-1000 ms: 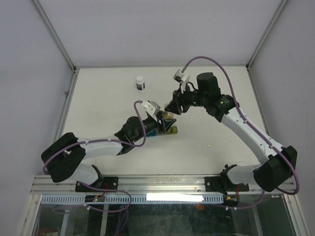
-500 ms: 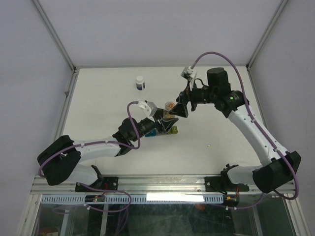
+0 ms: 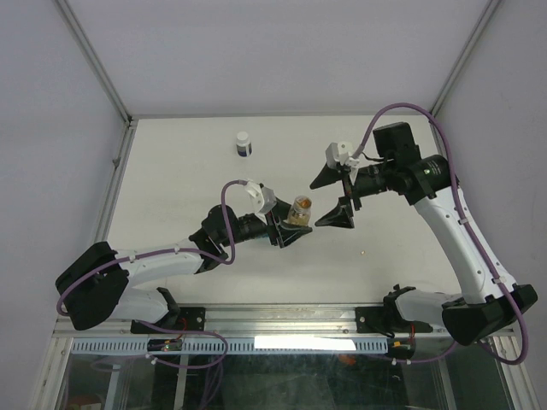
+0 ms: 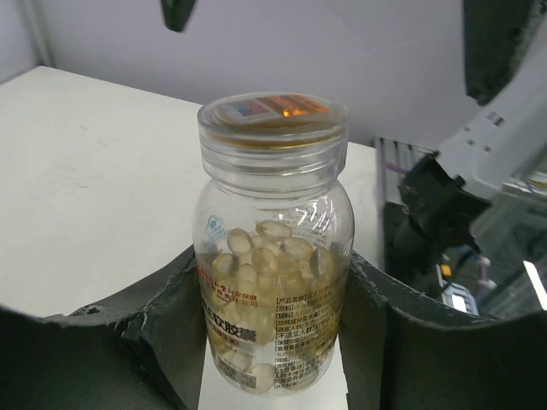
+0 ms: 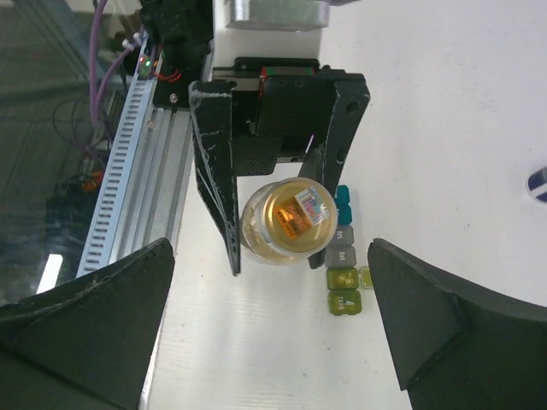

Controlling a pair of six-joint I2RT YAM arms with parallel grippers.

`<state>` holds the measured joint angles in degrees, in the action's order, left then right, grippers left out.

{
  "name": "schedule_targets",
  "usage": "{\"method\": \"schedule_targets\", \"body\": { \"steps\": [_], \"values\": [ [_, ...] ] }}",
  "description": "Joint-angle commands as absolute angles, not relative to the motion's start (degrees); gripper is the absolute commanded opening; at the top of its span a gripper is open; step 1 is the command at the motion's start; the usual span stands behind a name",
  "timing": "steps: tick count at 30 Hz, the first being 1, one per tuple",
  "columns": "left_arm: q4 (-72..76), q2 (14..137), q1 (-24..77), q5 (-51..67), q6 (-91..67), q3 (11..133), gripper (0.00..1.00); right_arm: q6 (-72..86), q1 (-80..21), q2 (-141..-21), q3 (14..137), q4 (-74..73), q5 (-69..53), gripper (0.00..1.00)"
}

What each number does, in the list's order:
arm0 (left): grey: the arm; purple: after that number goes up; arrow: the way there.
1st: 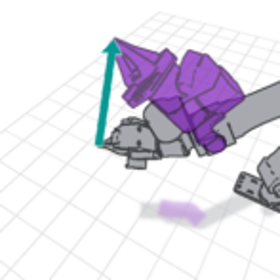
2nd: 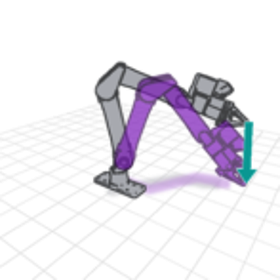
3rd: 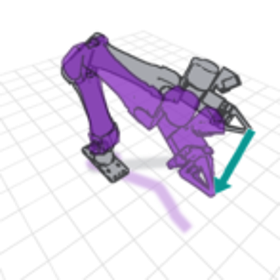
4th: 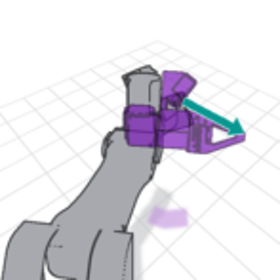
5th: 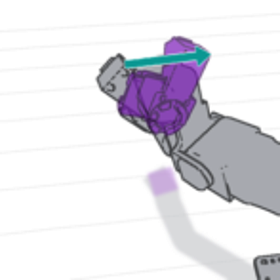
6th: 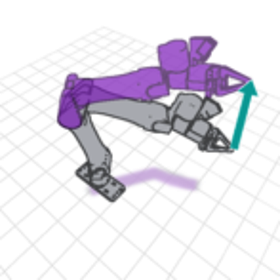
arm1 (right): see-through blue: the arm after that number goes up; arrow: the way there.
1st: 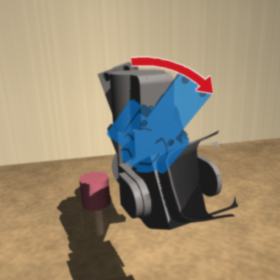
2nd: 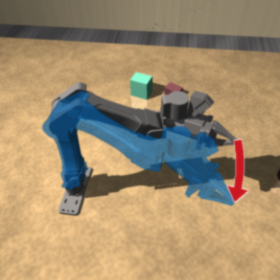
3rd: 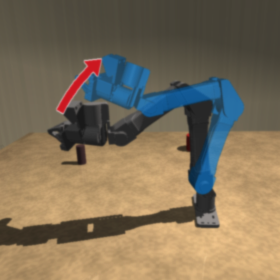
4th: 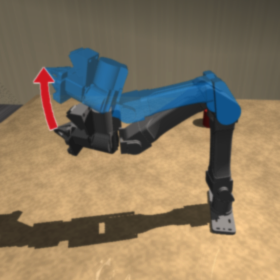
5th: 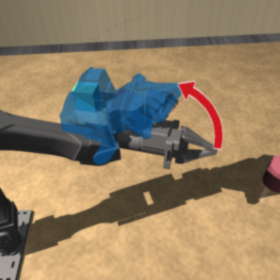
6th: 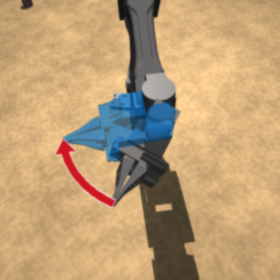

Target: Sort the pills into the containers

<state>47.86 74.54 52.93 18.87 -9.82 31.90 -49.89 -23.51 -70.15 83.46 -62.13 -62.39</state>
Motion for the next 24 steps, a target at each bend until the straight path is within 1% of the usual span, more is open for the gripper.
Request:
{"method": "schedule_targets", "body": {
  "steps": [1, 5, 10, 15, 18, 24],
  "values": [
    [46.4, 71.1, 53.3, 32.9, -9.9, 32.6, 0.0, -73.0, -23.6, -71.7, 88.2, -77.0, -69.0, 0.99],
    [45.3, 70.6, 53.4, 35.1, -10.4, 32.6, 0.0, -72.7, -27.7, -73.1, 88.5, -78.7, -69.0, 0.99],
    [45.0, 71.3, 53.3, 37.4, -10.8, 33.4, 0.0, -63.1, -31.7, -73.6, 87.2, -72.9, -65.5, 0.88],
    [45.1, 71.6, 53.3, 37.8, -10.7, 33.7, 0.0, -59.9, -32.8, -73.7, 86.9, -71.0, -63.3, 0.77],
    [45.3, 71.8, 53.4, 37.9, -10.8, 33.8, 0.0, -59.0, -33.0, -73.7, 86.7, -70.3, -62.4, 0.72],
    [46.0, 72.0, 53.4, 38.1, -11.2, 33.8, 0.0, -58.2, -33.4, -73.6, 85.8, -69.8, -61.4, 0.66]
  ]
}}
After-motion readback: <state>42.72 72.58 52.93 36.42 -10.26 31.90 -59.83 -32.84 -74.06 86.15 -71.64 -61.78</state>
